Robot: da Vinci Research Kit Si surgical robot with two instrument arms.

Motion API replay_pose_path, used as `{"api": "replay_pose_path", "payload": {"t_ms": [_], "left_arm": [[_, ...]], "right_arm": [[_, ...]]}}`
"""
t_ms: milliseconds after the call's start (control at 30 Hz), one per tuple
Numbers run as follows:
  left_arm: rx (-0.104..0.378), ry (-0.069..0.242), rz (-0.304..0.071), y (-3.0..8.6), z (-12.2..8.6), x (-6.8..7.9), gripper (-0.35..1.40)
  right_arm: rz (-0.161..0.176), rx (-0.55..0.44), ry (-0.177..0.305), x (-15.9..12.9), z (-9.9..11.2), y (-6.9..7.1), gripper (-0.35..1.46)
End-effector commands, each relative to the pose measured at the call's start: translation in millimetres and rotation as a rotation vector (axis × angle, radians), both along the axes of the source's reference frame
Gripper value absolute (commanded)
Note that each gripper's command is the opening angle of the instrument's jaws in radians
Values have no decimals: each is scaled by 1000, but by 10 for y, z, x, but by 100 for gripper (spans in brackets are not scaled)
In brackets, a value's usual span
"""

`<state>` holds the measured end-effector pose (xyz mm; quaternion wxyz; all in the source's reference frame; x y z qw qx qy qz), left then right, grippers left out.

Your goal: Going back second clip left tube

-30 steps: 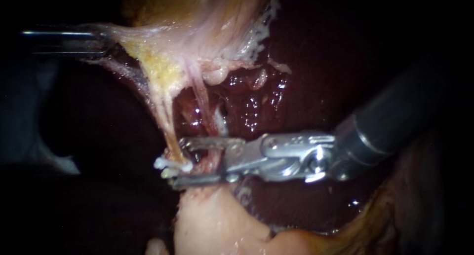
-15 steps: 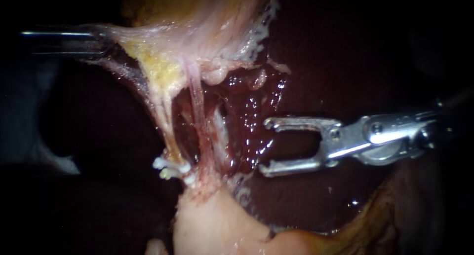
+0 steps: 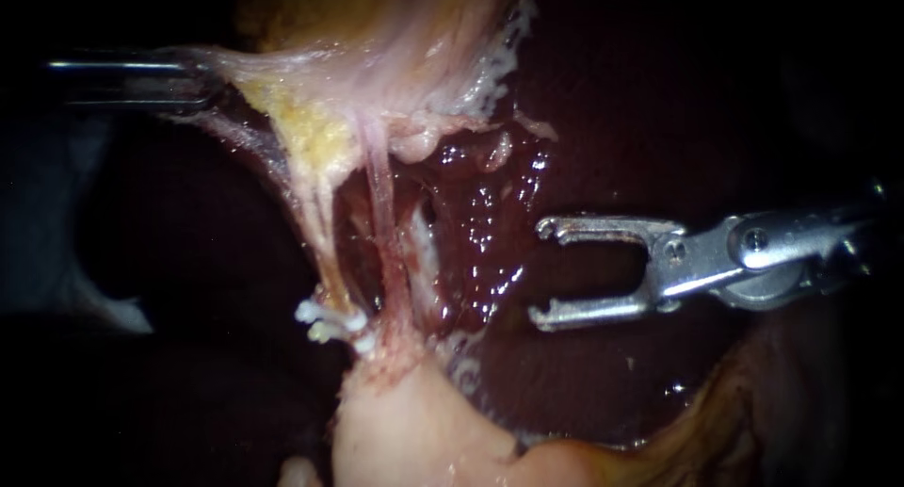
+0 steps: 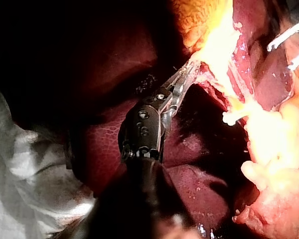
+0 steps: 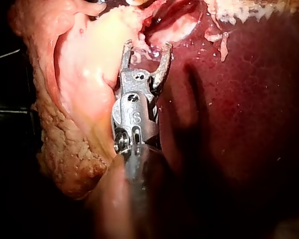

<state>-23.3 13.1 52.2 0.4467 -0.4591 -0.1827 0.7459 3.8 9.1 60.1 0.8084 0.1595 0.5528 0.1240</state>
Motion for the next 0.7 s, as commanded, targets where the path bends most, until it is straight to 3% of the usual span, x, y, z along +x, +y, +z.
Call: {"api": "replay_pose_path", "payload": {"t_ms": [33,300,700], "left_arm": [[-1,1,0,-1,2,-3,-35],[-1,-13,10,-10,15,-29,-35],[-1,-14,11,-9,16,-32,-35]], "right_arm": [[0,0,0,0,0,0,50],[0,0,0,0,0,0,50],[1,0,0,0,0,0,50]]}}
